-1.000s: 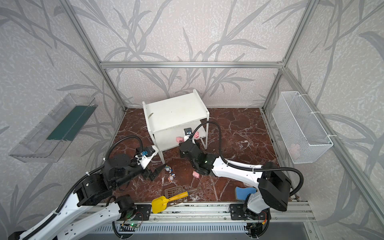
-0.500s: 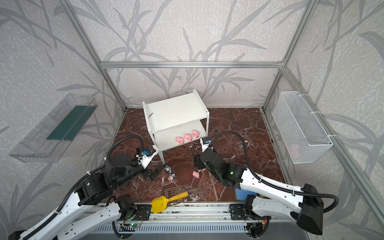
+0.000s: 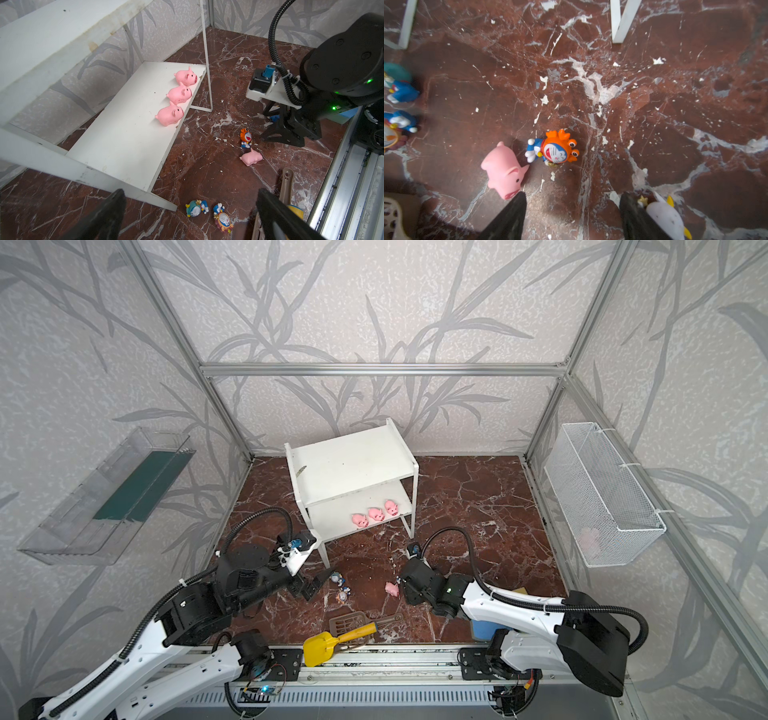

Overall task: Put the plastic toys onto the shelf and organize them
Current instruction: 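Withdraw the right gripper and lower it onto the last pink pig on the floor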

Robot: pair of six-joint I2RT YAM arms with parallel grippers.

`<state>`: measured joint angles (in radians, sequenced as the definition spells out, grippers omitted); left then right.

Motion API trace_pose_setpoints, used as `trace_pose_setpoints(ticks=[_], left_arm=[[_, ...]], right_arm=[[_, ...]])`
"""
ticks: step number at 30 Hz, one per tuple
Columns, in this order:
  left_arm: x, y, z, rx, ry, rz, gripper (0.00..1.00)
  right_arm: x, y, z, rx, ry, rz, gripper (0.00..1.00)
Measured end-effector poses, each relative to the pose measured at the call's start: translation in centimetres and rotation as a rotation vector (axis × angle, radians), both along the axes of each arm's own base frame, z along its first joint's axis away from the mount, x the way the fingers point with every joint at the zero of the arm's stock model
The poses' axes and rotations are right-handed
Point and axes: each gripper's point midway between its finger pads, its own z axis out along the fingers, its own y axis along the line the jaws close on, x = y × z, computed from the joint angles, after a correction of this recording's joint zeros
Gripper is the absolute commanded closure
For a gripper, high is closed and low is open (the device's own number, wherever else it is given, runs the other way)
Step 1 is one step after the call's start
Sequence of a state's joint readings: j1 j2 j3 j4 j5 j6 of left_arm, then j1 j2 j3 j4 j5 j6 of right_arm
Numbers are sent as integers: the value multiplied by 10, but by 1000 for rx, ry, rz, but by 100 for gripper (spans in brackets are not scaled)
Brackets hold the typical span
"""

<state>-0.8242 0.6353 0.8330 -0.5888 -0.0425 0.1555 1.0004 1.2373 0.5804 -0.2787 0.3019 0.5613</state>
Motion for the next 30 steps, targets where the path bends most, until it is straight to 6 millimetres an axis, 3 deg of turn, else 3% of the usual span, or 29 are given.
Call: trace_pose_setpoints(ticks=[8, 30], left_arm=[[0, 0, 0, -2, 1, -1, 1], [-2, -1, 1, -8, 4, -11, 1]], right_arm=[[-6, 8, -26, -37, 79, 26, 30], [1, 25, -11, 43, 39, 52, 29]])
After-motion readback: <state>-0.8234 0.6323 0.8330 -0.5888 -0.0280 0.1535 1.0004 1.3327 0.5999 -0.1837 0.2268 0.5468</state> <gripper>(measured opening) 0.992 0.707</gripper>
